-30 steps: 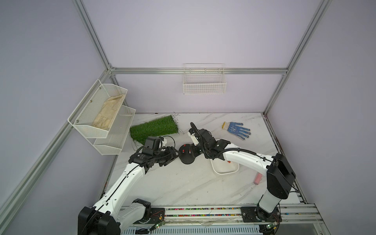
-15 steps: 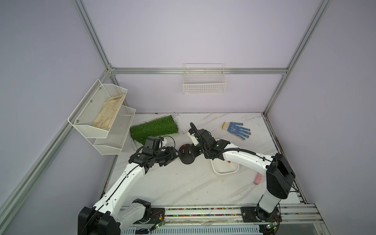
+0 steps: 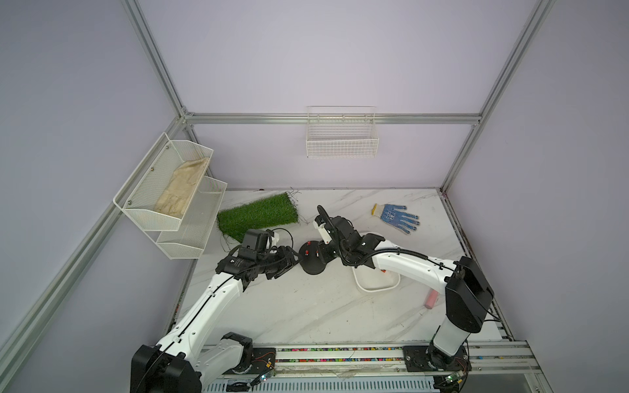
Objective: Cover the protruding screws with screw protection sleeves
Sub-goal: Attach the screw protection sleeve to the screw.
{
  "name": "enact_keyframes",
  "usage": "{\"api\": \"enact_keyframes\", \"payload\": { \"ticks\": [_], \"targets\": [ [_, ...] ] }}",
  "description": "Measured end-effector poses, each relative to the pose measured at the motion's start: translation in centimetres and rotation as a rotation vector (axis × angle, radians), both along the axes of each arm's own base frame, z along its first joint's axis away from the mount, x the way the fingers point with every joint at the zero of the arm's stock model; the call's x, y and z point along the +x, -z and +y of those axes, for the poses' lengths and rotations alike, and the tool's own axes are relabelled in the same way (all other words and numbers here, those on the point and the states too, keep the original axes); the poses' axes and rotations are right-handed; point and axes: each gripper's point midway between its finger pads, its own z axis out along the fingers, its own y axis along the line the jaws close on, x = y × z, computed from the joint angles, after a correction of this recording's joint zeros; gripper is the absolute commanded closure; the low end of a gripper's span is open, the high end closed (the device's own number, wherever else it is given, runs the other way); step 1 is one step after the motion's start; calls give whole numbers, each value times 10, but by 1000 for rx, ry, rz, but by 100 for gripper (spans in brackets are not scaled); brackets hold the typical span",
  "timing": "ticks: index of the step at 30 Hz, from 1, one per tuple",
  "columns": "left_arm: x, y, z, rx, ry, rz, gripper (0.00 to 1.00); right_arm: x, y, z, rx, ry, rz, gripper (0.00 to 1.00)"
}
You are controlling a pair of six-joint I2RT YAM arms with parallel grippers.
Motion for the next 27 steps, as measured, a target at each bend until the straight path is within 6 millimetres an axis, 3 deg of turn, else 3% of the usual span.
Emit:
{"api": "enact_keyframes", "payload": {
  "ticks": [27],
  "targets": [
    [0,0,0,-2,-3,3,42,0,1,0,-21,-11,-22,89]
  ]
}}
